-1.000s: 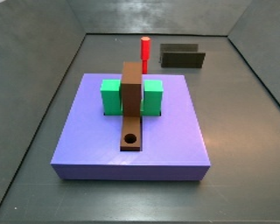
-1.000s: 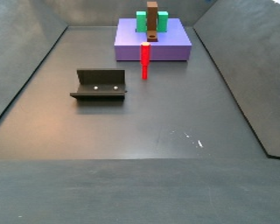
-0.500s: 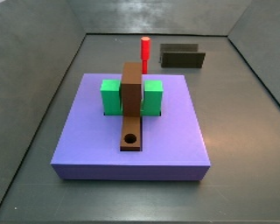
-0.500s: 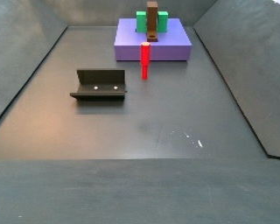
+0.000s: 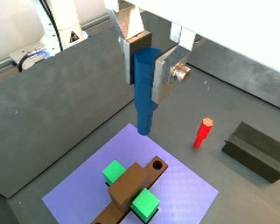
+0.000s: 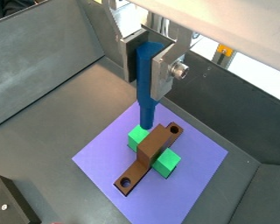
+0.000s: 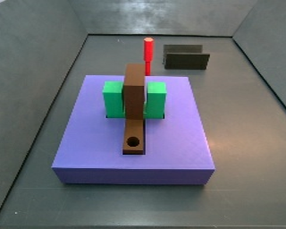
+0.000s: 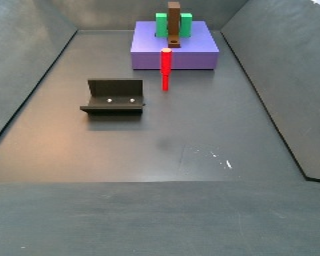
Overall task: Pick up the blue object. Move up. Move to above the board. Insert the blue object.
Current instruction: Insert the blue object.
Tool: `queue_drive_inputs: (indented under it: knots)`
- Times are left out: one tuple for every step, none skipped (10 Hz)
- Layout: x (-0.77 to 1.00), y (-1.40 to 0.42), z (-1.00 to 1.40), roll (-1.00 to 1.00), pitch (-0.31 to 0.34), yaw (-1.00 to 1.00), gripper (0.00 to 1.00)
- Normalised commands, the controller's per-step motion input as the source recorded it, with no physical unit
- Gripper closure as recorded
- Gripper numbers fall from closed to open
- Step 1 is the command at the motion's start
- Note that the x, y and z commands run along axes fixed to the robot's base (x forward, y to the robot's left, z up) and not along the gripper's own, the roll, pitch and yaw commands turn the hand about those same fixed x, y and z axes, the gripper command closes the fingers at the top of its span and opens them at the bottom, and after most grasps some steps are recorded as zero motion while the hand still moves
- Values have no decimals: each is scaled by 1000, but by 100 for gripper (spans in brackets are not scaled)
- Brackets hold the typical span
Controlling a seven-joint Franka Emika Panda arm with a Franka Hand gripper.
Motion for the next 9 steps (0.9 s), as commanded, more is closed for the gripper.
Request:
queue_drive_inputs:
  knots:
    - [174, -289, -60, -257, 0, 71, 100]
    - [149, -826, -406, -136, -17, 154, 100]
    - [206, -920, -560, -81, 0, 94, 100]
    - [166, -1000, -651, 0, -56, 80, 100]
    - [283, -811, -689, 114, -53, 111, 100]
    - [274, -823, -640, 203, -16, 11, 100]
    - [300, -769, -523, 279, 0, 0, 100]
    - [206, -714, -383, 453, 106, 0, 100]
    - [123, -557, -414, 374, 186, -17, 100]
